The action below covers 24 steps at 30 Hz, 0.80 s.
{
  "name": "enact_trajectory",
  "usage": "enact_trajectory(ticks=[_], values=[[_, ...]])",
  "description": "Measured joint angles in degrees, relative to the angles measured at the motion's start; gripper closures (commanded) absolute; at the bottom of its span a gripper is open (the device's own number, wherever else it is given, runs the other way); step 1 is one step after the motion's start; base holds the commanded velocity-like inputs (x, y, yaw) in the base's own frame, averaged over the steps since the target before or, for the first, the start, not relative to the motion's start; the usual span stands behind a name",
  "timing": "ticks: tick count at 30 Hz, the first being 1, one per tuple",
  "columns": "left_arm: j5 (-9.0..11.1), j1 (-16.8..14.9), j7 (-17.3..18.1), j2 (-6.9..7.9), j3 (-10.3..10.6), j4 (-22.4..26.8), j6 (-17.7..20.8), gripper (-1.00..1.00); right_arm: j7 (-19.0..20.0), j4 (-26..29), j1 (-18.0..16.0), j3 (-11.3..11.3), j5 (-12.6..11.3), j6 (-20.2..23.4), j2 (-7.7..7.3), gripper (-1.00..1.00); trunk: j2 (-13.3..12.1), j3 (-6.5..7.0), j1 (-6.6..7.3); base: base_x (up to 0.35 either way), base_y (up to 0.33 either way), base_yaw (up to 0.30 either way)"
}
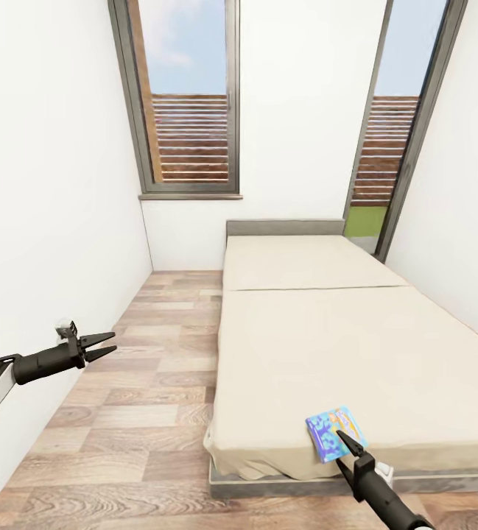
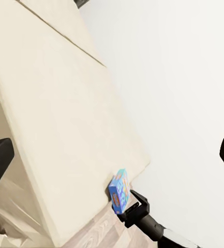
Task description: Put all the toys in the child's room - the three board games (two on the bed and one on the table), the two jigsaw puzzles on the table, and the tennis ball on the table - inside the toy box on the table in the child's room.
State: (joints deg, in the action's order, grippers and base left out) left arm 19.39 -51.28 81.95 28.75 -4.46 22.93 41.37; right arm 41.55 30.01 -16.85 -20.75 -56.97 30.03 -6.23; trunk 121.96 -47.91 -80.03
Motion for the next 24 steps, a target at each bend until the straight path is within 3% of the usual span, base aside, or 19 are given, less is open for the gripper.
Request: enact_trajectory(ticks=[24], values=[[0.0, 0.0, 0.0, -0.05, 0.0, 0.0, 0.0, -1.0, 0.1, 0.0, 0.3, 0.1, 0.1, 0.1, 0.1, -1.0, 0.0, 0.0, -0.01, 0.006, 0.003, 0.0]])
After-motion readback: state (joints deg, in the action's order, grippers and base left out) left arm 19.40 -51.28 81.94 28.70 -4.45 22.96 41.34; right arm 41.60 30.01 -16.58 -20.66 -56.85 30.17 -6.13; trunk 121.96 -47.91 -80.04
